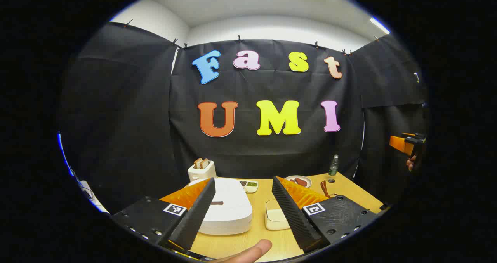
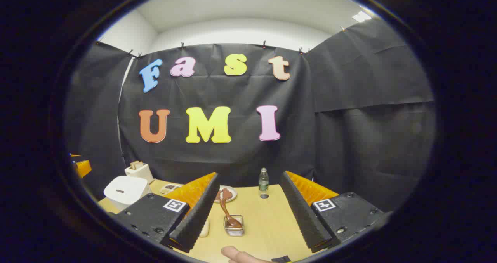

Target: Close the left gripper, press the button to open the rice cooker; take a wooden spoon from the chopstick holder with the right hand, scoop a spoonful of rice and pour it into the rice cooker, then put the wooden spoon back into the chopstick holder.

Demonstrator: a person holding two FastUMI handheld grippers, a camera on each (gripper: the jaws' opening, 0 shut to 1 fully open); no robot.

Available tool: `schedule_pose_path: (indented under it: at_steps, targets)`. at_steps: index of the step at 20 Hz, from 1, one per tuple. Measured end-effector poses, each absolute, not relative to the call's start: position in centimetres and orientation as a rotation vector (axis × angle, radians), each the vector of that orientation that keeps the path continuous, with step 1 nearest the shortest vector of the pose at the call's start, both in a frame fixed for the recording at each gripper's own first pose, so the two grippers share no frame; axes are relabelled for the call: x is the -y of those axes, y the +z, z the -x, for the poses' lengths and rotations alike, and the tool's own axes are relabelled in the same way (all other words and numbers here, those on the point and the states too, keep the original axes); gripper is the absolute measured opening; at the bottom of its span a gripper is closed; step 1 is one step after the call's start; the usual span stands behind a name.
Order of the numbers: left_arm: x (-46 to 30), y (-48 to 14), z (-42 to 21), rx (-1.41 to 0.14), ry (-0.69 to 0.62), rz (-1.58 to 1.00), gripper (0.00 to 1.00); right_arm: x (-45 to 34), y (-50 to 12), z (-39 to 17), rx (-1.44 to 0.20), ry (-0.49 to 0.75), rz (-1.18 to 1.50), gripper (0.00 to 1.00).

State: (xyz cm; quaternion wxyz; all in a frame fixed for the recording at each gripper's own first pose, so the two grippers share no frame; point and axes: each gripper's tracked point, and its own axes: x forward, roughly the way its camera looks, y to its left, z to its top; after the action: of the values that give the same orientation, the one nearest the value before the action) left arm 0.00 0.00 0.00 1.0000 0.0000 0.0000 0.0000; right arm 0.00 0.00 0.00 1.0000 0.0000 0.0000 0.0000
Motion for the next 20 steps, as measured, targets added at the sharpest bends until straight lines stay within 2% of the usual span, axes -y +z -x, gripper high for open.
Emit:
schedule_pose_path:
  at_steps: [1,15,16,17,20]
  targets:
    - [-0.1,0.0,0.0,0.0,-0.001,0.009,0.93,0.3,-0.1,-0.2,-0.005,-0.007,0.001,1.0]
    - [-1.7,-0.8,-1.3,-0.004,0.007,0.014,0.92,0.5,-1.3,-1.1,-0.02,0.007,-0.041,1.0]
    - [-2.1,-1.1,-1.7,-0.011,0.013,0.014,0.88,0.5,-1.6,-1.1,-0.017,0.009,-0.046,1.0]
    - [-2.2,-1.4,-2.1,-0.021,0.007,0.01,0.8,0.6,-1.7,-1.1,-0.016,0.011,-0.05,1.0]
    - [-2.5,-2.2,-3.3,-0.032,-0.01,0.016,0.64,0.9,-2.4,-1.5,-0.017,0.018,-0.066,1.0]
